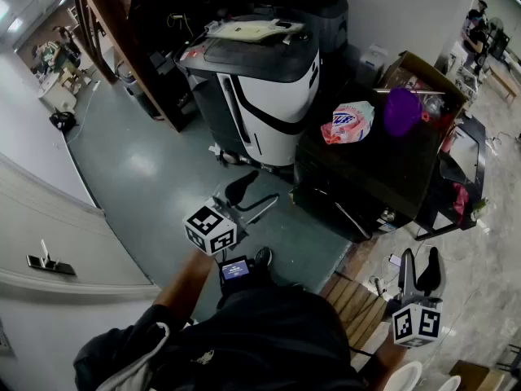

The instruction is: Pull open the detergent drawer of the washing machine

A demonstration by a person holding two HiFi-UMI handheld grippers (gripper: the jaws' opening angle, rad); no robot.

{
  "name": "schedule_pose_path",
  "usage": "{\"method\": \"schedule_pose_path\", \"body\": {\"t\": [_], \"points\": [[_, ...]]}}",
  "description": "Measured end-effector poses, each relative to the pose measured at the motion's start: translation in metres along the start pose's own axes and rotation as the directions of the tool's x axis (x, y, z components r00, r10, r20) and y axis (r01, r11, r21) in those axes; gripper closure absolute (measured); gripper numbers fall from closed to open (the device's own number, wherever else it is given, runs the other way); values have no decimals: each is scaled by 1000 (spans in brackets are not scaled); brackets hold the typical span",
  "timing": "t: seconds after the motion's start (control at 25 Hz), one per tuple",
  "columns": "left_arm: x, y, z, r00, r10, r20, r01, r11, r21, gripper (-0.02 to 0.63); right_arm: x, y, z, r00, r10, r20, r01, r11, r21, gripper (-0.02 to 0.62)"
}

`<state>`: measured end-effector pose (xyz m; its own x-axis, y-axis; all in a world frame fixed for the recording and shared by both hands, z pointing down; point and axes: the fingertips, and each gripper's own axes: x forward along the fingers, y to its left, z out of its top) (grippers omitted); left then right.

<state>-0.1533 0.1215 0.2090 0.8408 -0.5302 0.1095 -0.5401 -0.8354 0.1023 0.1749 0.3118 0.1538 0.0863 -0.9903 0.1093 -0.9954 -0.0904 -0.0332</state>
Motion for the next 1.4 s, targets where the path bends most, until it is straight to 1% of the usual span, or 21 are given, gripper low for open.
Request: {"method": "schedule_pose_path", "body": {"t": [0.24, 0.48, 0.72, 1.04, 1.24, 1.4], "points": [[3, 14, 2, 1000, -12, 0, 12, 1000, -2, 245, 6, 6, 5, 1000, -24, 3, 24, 1000, -2, 305], [10, 36, 7, 999, -50, -2, 50, 999, -1, 245, 15, 21, 10, 998, -67, 3, 67, 998, 0, 305], [17, 72, 12, 996, -86, -1, 86, 996, -5, 245, 36, 44, 13, 995, -101, 2, 101, 995, 9, 305], [27, 125, 9, 991, -130, 2, 130, 991, -27, 245, 70, 76, 24, 989, -144, 28, 142, 987, 75, 306], [33, 156, 4, 987, -164, -2, 163, 986, -45, 245, 89, 92, 25, 984, -176, 35, 173, 983, 64, 305], [40, 175, -4, 981, -193, -8, 192, 980, -60, 245, 100, 108, 28, 978, -210, 8, 209, 976, 59, 305]]}}
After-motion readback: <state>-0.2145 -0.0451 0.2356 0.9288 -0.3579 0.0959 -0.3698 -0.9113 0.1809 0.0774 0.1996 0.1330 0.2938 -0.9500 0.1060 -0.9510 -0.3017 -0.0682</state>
